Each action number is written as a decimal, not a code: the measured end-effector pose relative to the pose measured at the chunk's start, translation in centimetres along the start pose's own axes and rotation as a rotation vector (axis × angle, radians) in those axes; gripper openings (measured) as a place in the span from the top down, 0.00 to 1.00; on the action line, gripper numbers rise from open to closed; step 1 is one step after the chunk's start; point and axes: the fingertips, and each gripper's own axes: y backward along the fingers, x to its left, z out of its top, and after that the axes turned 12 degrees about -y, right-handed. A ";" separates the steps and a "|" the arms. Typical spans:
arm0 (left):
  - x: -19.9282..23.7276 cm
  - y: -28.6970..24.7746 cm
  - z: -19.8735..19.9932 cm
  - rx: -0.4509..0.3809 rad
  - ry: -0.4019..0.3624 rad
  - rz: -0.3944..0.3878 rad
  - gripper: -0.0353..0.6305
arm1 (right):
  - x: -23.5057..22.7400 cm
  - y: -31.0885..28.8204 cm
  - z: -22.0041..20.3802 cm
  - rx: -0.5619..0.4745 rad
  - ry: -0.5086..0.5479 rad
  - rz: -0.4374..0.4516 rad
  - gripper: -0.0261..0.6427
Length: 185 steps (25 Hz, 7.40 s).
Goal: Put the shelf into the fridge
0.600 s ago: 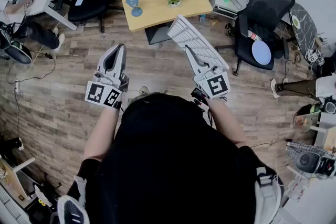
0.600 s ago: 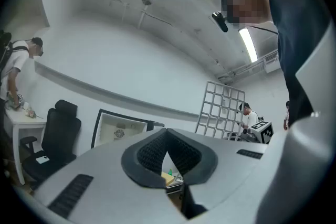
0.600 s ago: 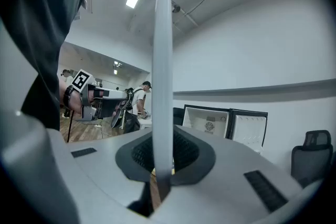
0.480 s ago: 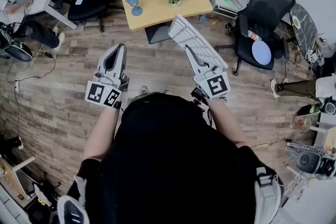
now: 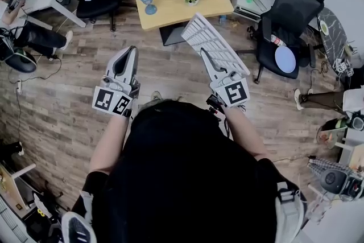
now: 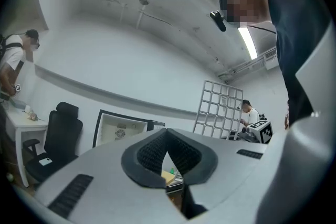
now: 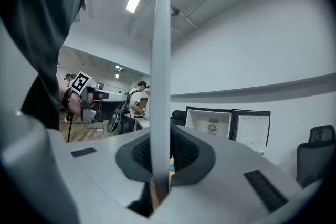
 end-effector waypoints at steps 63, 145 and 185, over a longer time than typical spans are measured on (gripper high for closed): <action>23.4 -14.9 -6.8 -0.008 0.050 -0.147 0.92 | -6.5 -23.1 0.5 0.073 0.034 -0.168 0.90; 34.6 -28.9 -11.8 0.091 0.063 -0.232 0.92 | -21.1 -39.0 0.4 -0.535 -1.122 -0.276 0.90; 36.2 -27.2 -11.9 0.091 0.084 -0.197 0.92 | -22.3 -44.4 -5.7 -0.591 -1.621 -0.276 0.90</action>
